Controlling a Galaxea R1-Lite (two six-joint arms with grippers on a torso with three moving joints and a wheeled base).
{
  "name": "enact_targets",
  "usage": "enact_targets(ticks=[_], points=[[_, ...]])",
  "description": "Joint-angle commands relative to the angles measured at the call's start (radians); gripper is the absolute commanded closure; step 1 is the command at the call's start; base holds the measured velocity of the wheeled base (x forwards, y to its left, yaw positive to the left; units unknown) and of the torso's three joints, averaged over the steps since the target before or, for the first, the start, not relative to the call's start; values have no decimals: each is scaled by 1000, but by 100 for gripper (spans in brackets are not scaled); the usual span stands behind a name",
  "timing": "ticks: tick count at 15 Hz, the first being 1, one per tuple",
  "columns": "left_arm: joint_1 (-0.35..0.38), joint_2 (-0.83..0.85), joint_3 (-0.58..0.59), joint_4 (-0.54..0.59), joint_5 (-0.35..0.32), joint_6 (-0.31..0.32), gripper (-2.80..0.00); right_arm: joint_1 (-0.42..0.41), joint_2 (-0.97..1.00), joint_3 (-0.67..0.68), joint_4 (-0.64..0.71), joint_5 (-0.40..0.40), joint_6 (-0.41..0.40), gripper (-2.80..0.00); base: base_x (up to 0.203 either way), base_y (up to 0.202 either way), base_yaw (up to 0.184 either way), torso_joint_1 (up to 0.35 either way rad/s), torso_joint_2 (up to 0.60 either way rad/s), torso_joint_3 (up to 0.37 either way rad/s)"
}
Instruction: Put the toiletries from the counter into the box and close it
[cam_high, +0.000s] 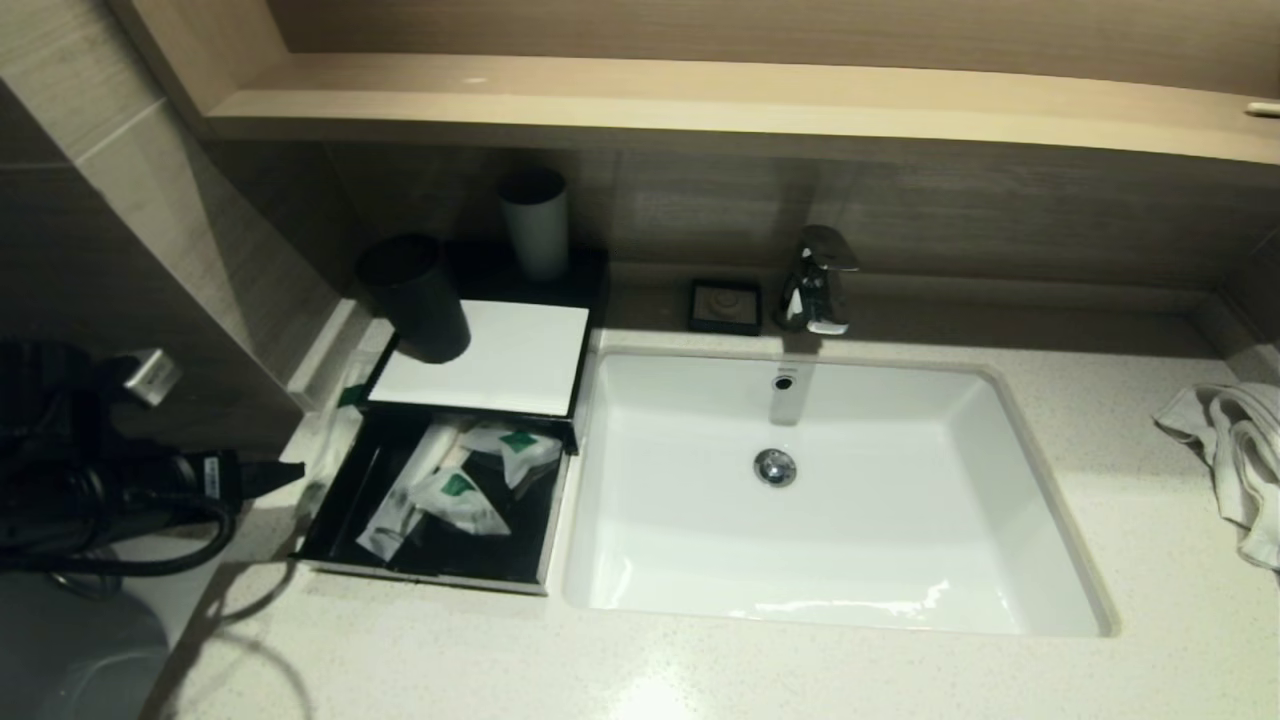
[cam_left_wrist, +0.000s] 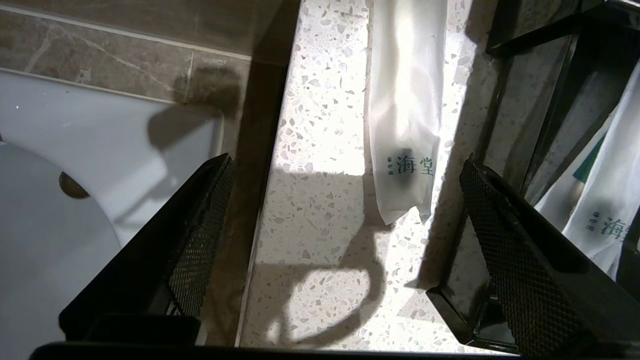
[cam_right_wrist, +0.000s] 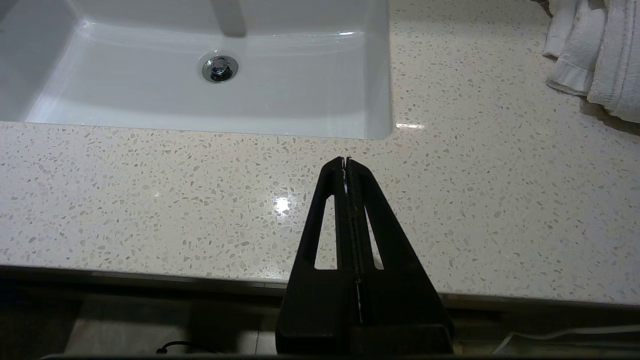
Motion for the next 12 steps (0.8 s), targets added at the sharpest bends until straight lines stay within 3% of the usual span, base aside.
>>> enact_targets(ticks=[1,12], points=[[1,14,-3,-2,-12,2,-280,-1,0,0,0,0,-1,0,0,0,0,0,0,0],[0,70,-5,-11,-16,28,-280,0,0,0,0,0,-1,0,0,0,0,0,0,0]])
